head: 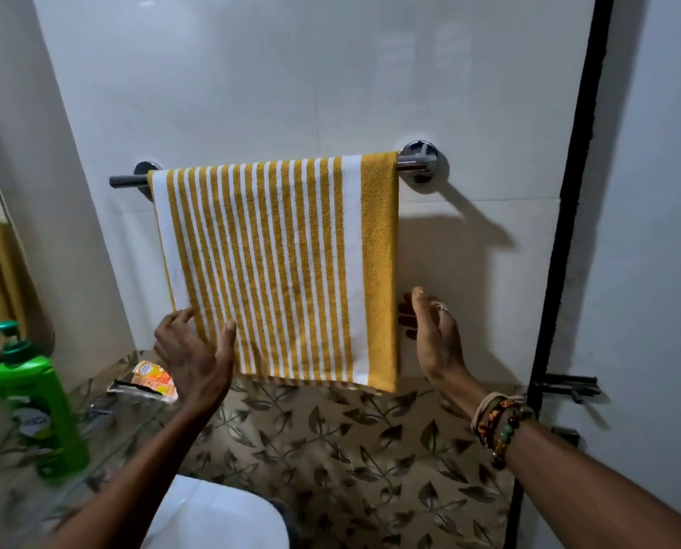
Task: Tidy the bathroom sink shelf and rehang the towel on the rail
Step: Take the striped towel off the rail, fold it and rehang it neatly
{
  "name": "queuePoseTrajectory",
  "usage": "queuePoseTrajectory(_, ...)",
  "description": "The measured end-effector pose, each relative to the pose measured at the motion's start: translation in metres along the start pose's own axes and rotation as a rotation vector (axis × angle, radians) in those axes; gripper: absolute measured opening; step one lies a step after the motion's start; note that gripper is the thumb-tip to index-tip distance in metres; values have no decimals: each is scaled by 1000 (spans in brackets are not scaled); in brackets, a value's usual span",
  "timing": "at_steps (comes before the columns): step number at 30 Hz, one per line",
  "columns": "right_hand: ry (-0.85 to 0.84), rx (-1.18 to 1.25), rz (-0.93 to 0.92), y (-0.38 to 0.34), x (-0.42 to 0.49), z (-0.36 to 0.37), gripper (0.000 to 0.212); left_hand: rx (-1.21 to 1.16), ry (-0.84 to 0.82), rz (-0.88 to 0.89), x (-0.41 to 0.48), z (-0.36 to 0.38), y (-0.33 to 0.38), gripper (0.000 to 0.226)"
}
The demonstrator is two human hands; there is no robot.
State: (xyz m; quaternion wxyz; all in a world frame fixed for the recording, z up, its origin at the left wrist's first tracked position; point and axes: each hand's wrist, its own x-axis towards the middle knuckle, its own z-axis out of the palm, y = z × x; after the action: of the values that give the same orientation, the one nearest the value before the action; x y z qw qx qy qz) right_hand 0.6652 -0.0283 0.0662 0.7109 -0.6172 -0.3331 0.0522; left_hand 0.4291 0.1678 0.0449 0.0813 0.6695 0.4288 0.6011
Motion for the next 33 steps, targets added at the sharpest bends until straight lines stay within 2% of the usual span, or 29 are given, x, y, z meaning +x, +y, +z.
queuePoseTrajectory(2,-113,5,0,-2,13,-6,36,39,21,-13,-12,4,26,53)
queuePoseTrajectory(5,-290,-23,-49,-6,29,-12,34,30,-17,24,-33,11,67,43)
queuePoseTrajectory(9,-453,33,-102,-10,36,-18,19,-120,-106,63,-62,23,123,40)
queuePoseTrajectory(13,-493,85,-114,-10,42,-19,22,-121,-191,77,-77,35,170,56)
queuePoseTrajectory(18,-568,115,-123,-14,47,-25,9,-10,-81,82,-76,49,223,67)
queuePoseTrajectory(24,-552,94,-98,-21,52,-25,13,92,-32,75,-66,47,240,23)
queuePoseTrajectory(28,-528,91,-33,-13,56,-27,12,128,11,155,-75,33,232,17)
queuePoseTrajectory(31,-536,99,13,-13,59,-29,15,116,29,126,-76,20,226,17)
queuePoseTrajectory(33,-545,104,16,-14,58,-29,24,114,24,114,-76,15,225,19)
